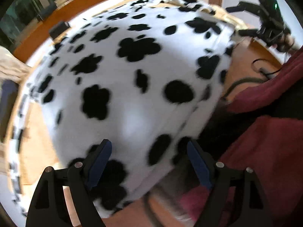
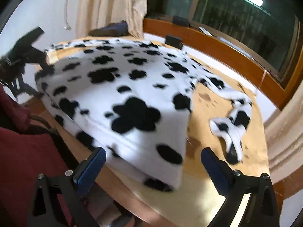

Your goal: Fold clothes

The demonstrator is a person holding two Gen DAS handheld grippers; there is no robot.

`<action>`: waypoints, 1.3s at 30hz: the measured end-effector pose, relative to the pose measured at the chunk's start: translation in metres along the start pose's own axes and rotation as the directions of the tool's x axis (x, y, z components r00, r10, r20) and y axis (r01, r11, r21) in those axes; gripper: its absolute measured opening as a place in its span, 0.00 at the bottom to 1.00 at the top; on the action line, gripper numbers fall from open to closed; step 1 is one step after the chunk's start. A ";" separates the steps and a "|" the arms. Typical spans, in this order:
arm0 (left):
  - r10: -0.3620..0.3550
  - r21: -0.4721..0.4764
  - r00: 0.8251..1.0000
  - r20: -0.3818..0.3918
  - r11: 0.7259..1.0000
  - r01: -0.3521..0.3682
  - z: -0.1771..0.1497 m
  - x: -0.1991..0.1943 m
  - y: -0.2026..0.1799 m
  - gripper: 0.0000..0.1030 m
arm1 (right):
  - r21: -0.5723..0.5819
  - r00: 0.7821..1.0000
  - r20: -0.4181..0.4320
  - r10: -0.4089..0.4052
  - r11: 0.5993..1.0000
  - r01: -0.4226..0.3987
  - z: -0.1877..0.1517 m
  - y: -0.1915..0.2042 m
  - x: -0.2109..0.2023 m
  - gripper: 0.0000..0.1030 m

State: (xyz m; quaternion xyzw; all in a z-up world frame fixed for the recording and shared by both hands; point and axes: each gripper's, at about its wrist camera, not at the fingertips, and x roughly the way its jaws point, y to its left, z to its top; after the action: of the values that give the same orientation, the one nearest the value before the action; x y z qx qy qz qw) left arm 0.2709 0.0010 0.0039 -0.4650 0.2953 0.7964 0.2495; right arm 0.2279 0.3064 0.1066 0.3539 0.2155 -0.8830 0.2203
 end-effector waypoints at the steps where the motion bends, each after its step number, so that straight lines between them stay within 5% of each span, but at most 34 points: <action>1: 0.014 0.001 1.000 0.006 1.000 -0.014 -0.001 -0.001 0.002 0.82 | -0.007 1.000 -0.015 -0.022 1.000 0.022 -0.004 -0.003 0.004 0.99; 8: 0.174 -0.079 0.981 0.086 0.983 -0.168 -0.009 -0.009 0.014 0.82 | -0.056 0.987 -0.041 -0.159 0.986 0.156 -0.009 0.002 0.021 0.95; 11: 0.207 -0.113 0.969 0.134 0.975 -0.192 -0.010 -0.014 0.015 0.82 | -0.032 0.980 -0.001 -0.198 0.980 0.198 0.000 0.001 0.019 0.87; 13: 0.215 -0.140 0.963 0.161 0.971 -0.193 -0.012 -0.015 0.016 0.81 | -0.021 0.980 0.016 -0.198 0.980 0.198 0.005 0.002 0.021 0.69; 17: 0.169 -0.168 0.969 0.180 0.976 -0.139 -0.014 -0.013 0.018 0.39 | -0.041 0.984 0.039 -0.173 0.984 0.175 0.010 0.013 0.026 0.42; 22: 0.154 -0.151 0.966 0.207 0.981 -0.124 -0.014 -0.016 0.012 0.12 | -0.120 0.986 0.041 -0.163 0.979 0.167 0.010 0.030 0.030 0.13; 32: 0.042 -0.152 0.961 0.272 0.988 -0.001 -0.024 -0.063 0.028 0.09 | -0.017 0.986 0.127 -0.113 0.993 0.116 0.018 0.010 -0.020 0.09; 39: -0.033 0.008 0.992 0.121 0.999 0.033 -0.033 -0.028 0.004 0.09 | -0.049 0.998 0.003 -0.068 0.996 0.068 -0.004 0.020 0.007 0.09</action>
State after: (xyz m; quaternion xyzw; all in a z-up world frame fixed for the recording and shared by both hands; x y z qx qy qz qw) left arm 0.3000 -0.0285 0.0168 -0.4200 0.2744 0.8180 0.2814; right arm 0.2361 0.2908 0.0939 0.3403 0.2489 -0.8847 0.1988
